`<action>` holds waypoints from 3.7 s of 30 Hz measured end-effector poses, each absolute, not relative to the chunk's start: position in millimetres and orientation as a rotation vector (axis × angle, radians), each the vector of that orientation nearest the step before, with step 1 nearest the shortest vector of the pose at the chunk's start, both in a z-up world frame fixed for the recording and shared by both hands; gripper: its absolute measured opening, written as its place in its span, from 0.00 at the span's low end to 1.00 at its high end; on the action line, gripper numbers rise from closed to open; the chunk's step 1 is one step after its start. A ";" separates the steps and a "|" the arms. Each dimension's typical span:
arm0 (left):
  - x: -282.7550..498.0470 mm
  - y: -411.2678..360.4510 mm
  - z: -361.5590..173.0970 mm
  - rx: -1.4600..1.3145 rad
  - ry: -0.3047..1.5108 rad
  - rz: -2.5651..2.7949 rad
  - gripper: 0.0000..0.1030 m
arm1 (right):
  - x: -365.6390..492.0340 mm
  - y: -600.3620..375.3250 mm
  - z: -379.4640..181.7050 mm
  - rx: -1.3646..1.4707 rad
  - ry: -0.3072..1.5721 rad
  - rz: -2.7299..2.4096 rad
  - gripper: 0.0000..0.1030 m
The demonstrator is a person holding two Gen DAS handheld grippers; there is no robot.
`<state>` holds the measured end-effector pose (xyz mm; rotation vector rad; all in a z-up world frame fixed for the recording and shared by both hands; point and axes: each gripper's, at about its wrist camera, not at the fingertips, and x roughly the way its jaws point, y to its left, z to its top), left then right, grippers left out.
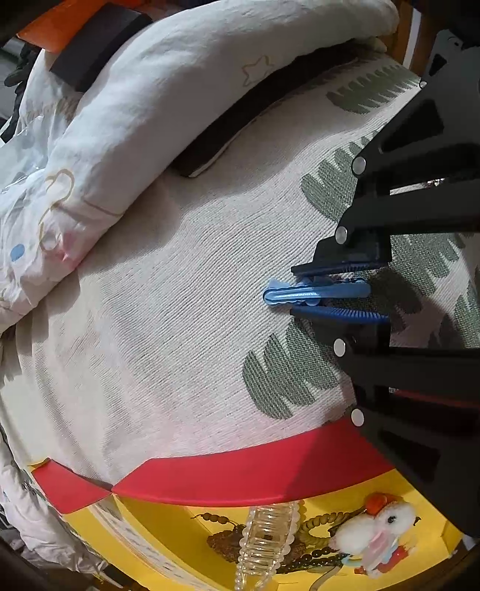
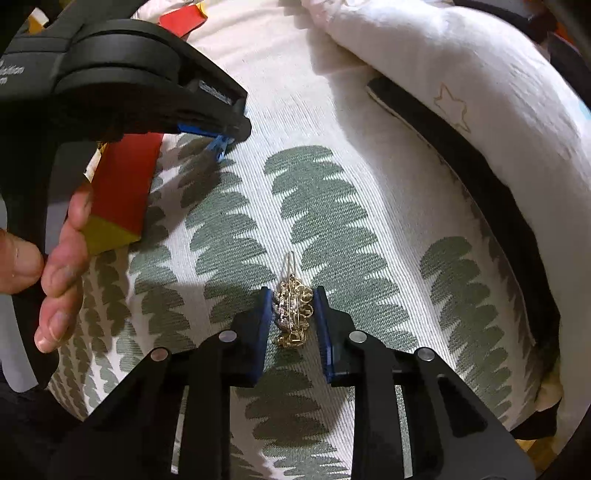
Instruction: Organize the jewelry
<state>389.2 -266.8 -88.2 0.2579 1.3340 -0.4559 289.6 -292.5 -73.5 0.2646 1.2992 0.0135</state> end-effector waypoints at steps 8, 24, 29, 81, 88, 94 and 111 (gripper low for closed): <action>392.3 -259.7 -79.5 0.223 1.333 -0.460 0.16 | 284.8 -302.1 -63.0 0.303 1.257 0.027 0.23; 364.1 -201.0 22.3 0.110 1.209 -0.554 0.16 | 279.5 -296.6 8.7 0.373 1.085 0.109 0.23; 358.0 -140.2 62.9 0.059 1.134 -0.520 0.16 | 301.7 -252.2 31.9 0.367 1.045 0.216 0.23; 382.0 17.8 -64.9 0.070 1.329 -0.319 0.17 | 417.0 -133.5 -49.3 0.109 1.231 0.122 0.26; 382.1 17.3 -65.7 0.072 1.331 -0.311 0.18 | 415.9 -130.9 -47.4 0.112 1.230 0.138 0.28; 379.1 19.3 -59.4 0.056 1.328 -0.314 0.23 | 412.4 -131.2 -37.9 0.103 1.202 0.134 0.30; 358.9 57.4 -0.6 -0.051 1.150 -0.281 0.63 | 390.8 -156.2 15.4 0.209 0.950 0.164 0.50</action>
